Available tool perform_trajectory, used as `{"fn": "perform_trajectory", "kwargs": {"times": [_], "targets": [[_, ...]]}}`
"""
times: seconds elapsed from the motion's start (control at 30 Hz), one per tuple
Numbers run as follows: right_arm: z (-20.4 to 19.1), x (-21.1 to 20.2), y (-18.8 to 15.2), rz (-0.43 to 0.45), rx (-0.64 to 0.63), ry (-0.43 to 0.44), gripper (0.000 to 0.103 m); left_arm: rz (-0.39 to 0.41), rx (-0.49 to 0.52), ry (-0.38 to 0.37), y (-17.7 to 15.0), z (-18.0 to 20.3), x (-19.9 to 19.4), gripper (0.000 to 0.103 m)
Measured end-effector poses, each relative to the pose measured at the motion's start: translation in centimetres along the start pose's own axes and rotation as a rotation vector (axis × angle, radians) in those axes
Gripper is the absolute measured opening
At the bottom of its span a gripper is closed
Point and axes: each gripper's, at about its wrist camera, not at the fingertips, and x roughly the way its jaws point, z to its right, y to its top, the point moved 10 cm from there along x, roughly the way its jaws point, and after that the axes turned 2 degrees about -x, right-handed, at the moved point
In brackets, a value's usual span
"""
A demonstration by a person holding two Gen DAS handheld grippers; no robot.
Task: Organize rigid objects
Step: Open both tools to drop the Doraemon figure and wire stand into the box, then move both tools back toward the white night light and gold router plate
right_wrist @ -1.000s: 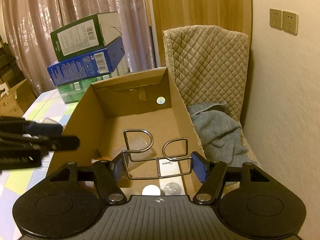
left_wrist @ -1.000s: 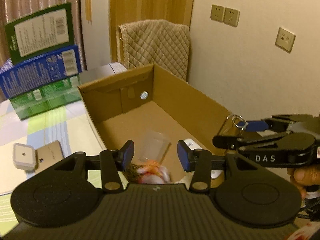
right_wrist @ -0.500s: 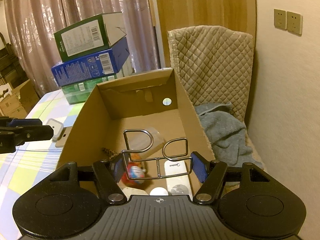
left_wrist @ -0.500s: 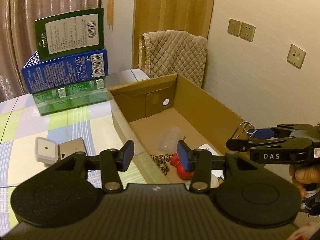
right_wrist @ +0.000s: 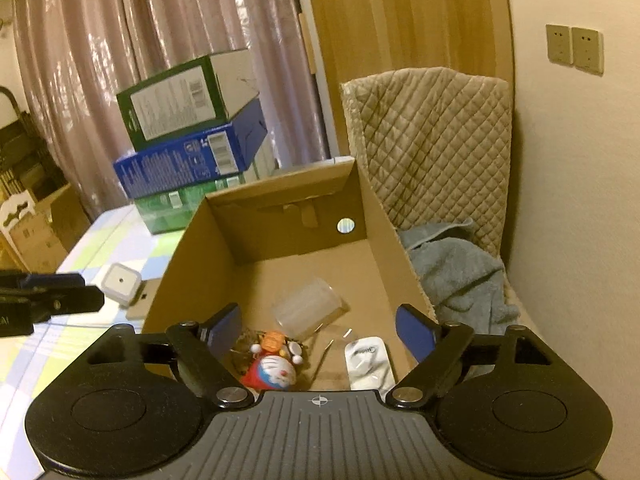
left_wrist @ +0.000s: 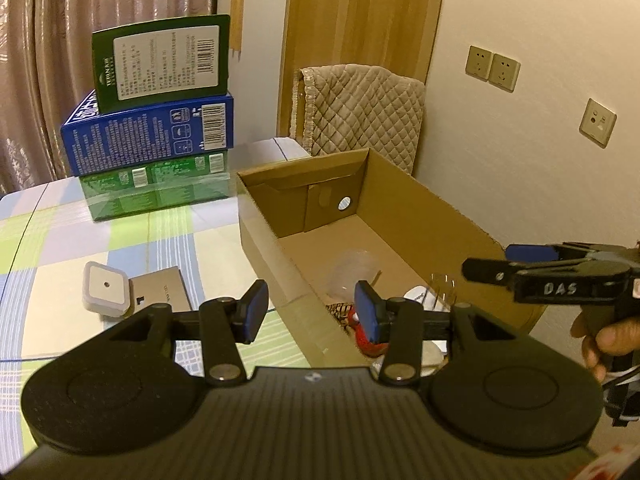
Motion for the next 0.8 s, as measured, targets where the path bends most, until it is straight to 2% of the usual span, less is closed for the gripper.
{"fn": "perform_trajectory", "kwargs": {"times": [0.3,0.57,0.8], "targets": [[-1.5,-2.9,-0.3,-0.001,0.005,-0.014,0.082,0.004,-0.037,0.039,-1.7,-1.7,-3.0,0.044],[-4.5,-5.8,-0.5,0.015,0.001,-0.008,0.082,0.022,-0.055,0.081,-3.2,-3.1,-7.4,0.046],[-8.0,-8.0,-0.7,0.029,0.007,0.016,0.082,0.035,-0.084,0.134,-5.0,-6.0,-11.4,0.052]]}}
